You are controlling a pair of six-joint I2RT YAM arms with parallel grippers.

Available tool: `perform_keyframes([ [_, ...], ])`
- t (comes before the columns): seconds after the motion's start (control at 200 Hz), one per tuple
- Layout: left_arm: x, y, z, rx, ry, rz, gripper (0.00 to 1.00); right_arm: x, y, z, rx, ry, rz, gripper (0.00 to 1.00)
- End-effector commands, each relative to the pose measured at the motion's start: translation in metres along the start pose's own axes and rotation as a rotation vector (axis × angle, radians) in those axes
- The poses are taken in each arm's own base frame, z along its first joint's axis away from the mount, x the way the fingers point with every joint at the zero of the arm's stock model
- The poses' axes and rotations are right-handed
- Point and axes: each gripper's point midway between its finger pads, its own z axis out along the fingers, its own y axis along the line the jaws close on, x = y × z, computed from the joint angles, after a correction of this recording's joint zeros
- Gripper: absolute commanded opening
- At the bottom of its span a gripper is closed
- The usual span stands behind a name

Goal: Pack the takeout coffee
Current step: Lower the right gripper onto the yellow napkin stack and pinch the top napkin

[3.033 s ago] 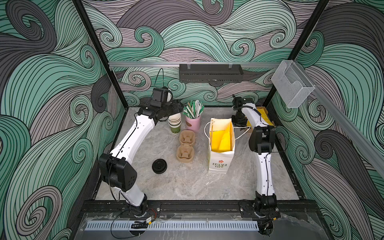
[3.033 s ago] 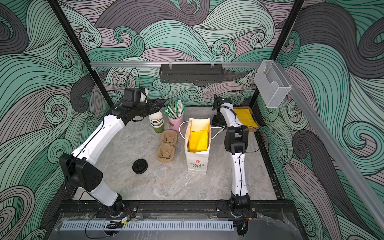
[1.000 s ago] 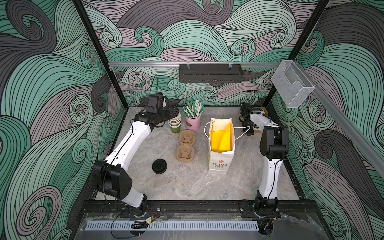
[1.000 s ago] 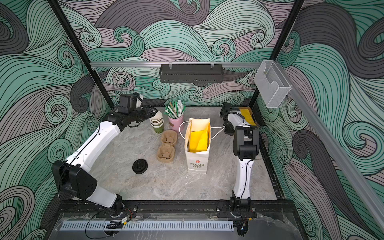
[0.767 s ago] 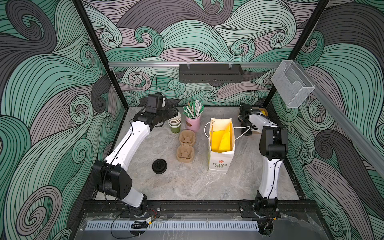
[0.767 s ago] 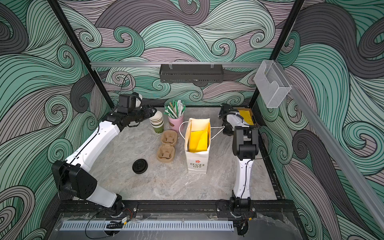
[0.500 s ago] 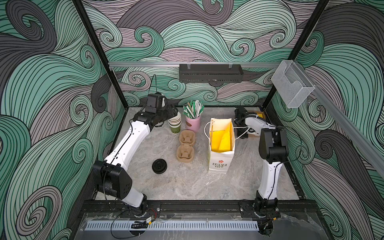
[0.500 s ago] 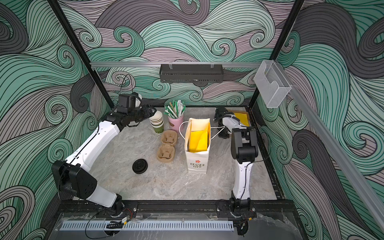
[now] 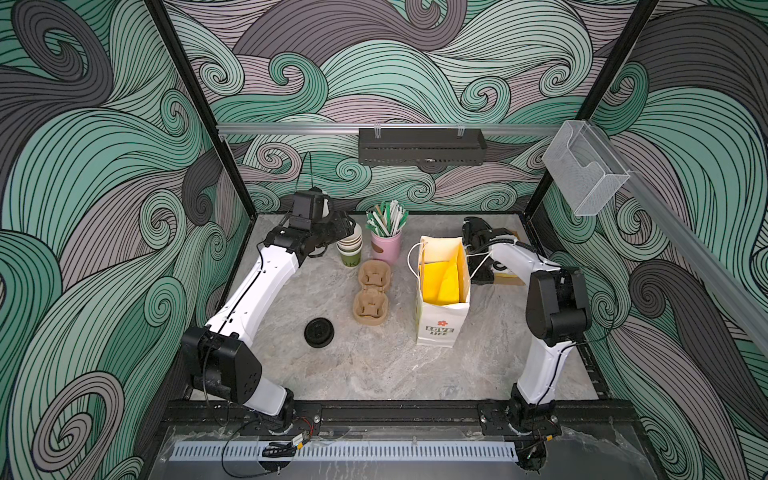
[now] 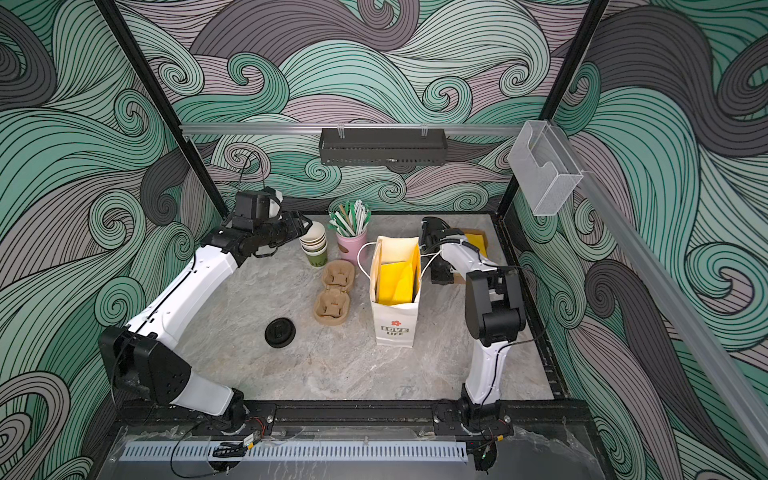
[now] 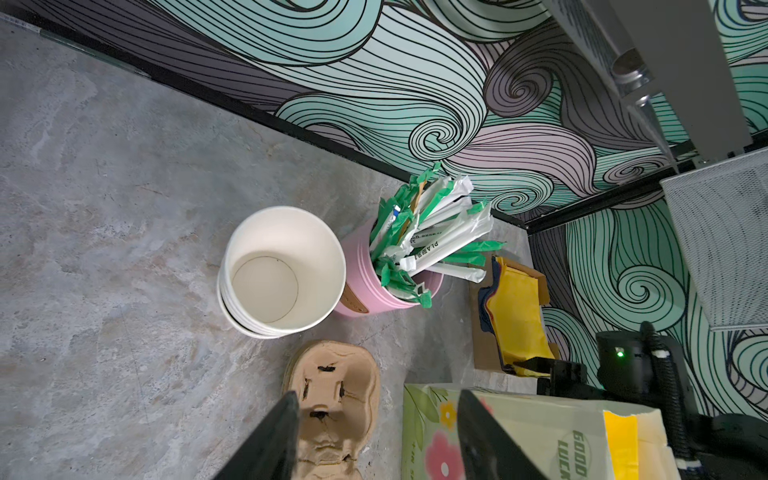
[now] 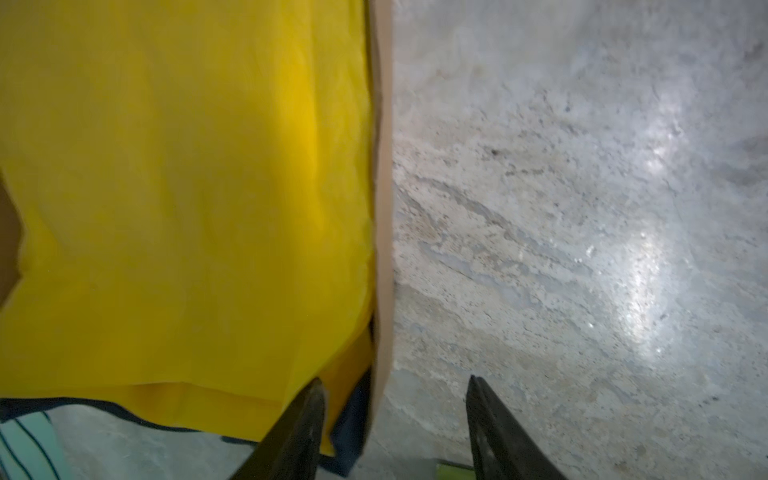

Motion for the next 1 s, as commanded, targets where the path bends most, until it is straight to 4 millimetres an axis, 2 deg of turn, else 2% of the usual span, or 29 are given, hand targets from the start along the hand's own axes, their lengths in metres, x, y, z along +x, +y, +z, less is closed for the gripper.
perform_keyframes([
  [0.0,-0.011,-0.008,-0.013,0.03,-0.04,0.026,0.62,-0.029,0.017,-0.028,-0.069,-0.076,-0.085,0.62],
  [0.11,-0.012,-0.008,-0.015,0.028,-0.046,0.029,0.62,-0.04,0.017,-0.048,-0.099,-0.107,-0.235,0.64],
  [0.21,-0.014,-0.009,-0.017,0.029,-0.054,0.03,0.62,-0.043,0.025,-0.061,-0.131,-0.127,-0.497,0.61],
  [0.31,-0.015,-0.009,-0.018,0.028,-0.058,0.036,0.62,-0.018,0.047,-0.056,-0.199,-0.013,-0.873,0.54],
  [0.455,-0.015,-0.01,-0.017,0.027,-0.046,0.05,0.62,0.005,0.04,-0.05,-0.112,0.134,-1.244,0.55],
  [0.65,-0.014,-0.012,-0.013,0.03,-0.022,0.044,0.62,0.019,0.023,-0.035,-0.051,0.264,-1.446,0.52],
  [0.81,-0.013,-0.012,-0.015,0.025,-0.018,0.034,0.62,0.03,0.011,-0.026,-0.043,0.339,-1.513,0.46],
  [0.936,-0.01,-0.01,-0.015,0.019,-0.012,0.02,0.61,0.026,0.007,-0.016,0.018,0.302,-1.57,0.46],
  [0.996,-0.009,-0.009,-0.015,0.017,-0.012,0.016,0.61,0.024,0.007,-0.012,0.036,0.289,-1.581,0.41],
])
